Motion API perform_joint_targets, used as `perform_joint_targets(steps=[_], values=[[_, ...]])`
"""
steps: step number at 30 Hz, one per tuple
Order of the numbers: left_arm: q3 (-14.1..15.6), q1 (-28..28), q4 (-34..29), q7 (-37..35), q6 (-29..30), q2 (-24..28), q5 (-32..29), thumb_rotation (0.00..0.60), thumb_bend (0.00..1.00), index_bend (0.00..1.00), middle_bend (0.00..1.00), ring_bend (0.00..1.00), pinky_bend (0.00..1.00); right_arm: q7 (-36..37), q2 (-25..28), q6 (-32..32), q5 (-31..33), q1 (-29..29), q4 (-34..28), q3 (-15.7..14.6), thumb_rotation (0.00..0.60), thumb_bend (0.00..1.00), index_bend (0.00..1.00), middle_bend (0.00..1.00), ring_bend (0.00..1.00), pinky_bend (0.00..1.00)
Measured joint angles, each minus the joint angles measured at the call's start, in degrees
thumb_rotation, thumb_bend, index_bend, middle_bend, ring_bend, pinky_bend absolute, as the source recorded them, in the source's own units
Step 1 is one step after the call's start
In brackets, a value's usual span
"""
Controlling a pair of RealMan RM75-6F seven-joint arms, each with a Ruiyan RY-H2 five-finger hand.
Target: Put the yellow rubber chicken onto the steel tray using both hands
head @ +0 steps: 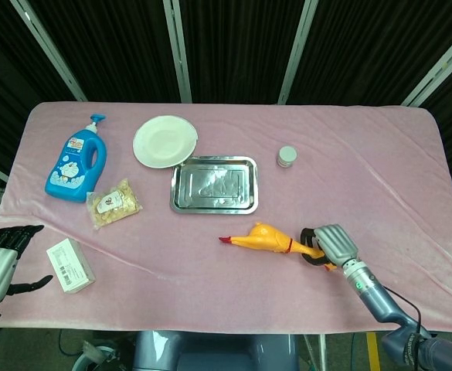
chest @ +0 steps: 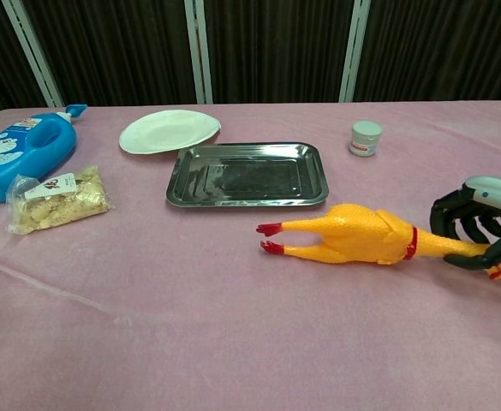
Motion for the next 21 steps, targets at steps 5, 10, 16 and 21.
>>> perform_joint_targets(steps=[5,10,16,21], values=[[-0.72,-1.37,0.8,0.5,-0.86,-0.92,0.5,0.6,0.01,0.17,0.21,0.16,0.17,7.83,3.2,0.88,-2.36,0.63,-2.18,-1.06,0.6,0.52,0.99,0.75,0.76,0.91],[-1.46,-3.27,-0.31,0.43,-2.59,-1.33,1.04,0.6,0.01,0.18,0.21,0.16,0.17,15.19,6.1,1.86,-4.2,1.31,-5.06,-1.85,0.6,0.52,1.0,0.76,0.77,0.91],[-2.47,-7.33,-2.62,0.89,-7.62,-1.66,1.43,0.6,0.01,0.18,0.21,0.16,0.17,23.41,8.88,3.37,-6.95,2.93,-8.97,-2.46,0.6,0.52,1.0,0.76,0.77,0.91],[-4.8,-11.64,-5.32,3.73,-11.53,-3.52,0.83,0.6,0.01,0.17,0.21,0.16,0.17,27.03,9.92,3.86,-8.4,5.19,-11.85,-2.26,0.6,0.52,1.0,0.76,0.77,0.91]])
